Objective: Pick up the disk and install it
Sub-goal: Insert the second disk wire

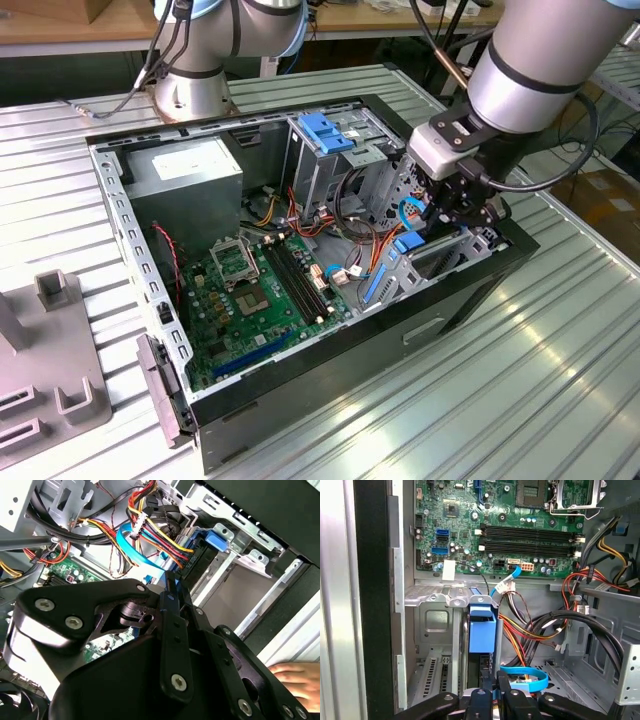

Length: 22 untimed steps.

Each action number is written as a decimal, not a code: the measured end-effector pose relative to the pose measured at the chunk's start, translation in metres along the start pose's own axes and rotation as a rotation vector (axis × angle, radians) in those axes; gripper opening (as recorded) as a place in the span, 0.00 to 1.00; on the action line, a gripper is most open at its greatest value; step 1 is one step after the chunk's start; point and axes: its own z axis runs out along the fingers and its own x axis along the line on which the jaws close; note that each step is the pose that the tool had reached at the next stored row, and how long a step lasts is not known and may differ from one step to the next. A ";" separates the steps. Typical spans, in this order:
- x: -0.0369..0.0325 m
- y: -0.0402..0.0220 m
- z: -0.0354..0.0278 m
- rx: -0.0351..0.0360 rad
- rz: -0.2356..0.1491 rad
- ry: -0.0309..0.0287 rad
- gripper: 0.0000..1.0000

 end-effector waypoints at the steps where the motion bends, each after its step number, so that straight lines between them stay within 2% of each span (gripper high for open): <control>1: 0.0028 0.0001 -0.0002 0.0002 0.001 -0.0031 0.16; 2: 0.0046 0.0001 -0.0005 0.0005 0.003 -0.0109 0.16; 3: 0.0056 0.0001 -0.0006 0.0010 0.005 -0.0213 0.16; 5: 0.0064 0.0001 -0.0007 0.0014 0.007 -0.0299 0.16; 22: 0.0081 0.0013 0.0050 0.0014 0.007 -0.0324 0.16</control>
